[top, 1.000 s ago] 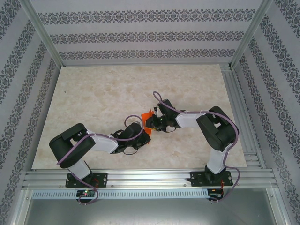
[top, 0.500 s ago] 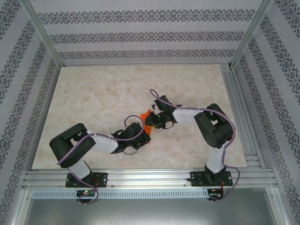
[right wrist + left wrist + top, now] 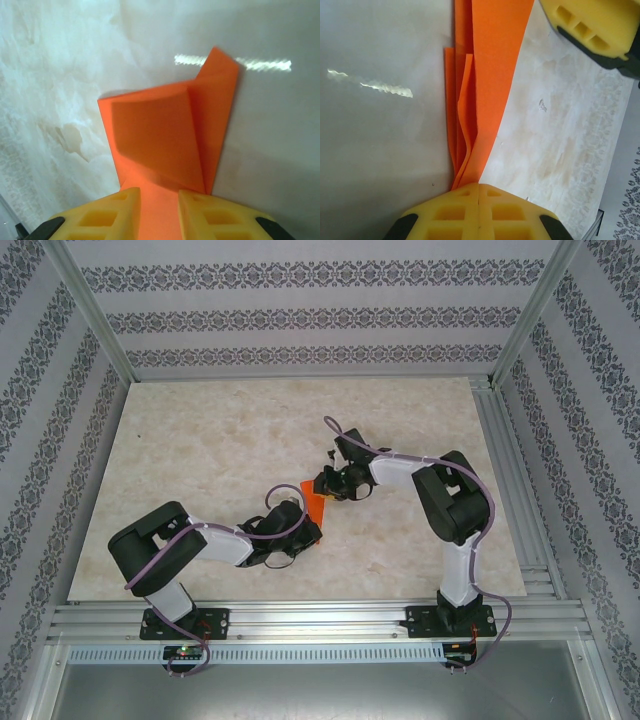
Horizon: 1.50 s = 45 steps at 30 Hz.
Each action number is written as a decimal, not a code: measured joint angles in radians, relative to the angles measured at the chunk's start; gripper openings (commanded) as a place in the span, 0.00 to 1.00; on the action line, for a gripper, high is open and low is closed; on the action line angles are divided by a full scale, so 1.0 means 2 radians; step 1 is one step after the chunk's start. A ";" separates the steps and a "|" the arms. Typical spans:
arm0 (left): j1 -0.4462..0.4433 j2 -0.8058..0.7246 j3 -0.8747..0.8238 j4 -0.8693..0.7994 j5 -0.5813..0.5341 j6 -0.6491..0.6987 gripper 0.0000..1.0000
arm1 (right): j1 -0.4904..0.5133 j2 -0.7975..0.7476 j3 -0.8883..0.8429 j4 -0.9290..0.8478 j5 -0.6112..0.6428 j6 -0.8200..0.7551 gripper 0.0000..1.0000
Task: Fold a paper plane with a square sheet of paper (fold left side to right side)
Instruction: Fold the wing for the fifth time at the center of the table.
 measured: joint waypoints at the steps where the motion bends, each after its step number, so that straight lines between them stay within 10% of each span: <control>1: 0.000 0.000 0.000 0.000 0.000 0.000 0.00 | -0.004 0.002 0.003 -0.001 -0.002 -0.001 0.28; 23: 0.000 0.001 0.000 0.002 -0.001 -0.002 0.00 | -0.055 -0.039 -0.010 0.020 0.022 -0.011 0.29; 30: 0.000 0.001 0.000 0.002 -0.002 -0.002 0.00 | -0.002 -0.114 -0.076 0.063 0.015 0.007 0.29; 45: 0.000 0.001 0.000 0.002 -0.002 -0.002 0.00 | 0.043 -0.024 -0.060 0.097 0.016 0.042 0.28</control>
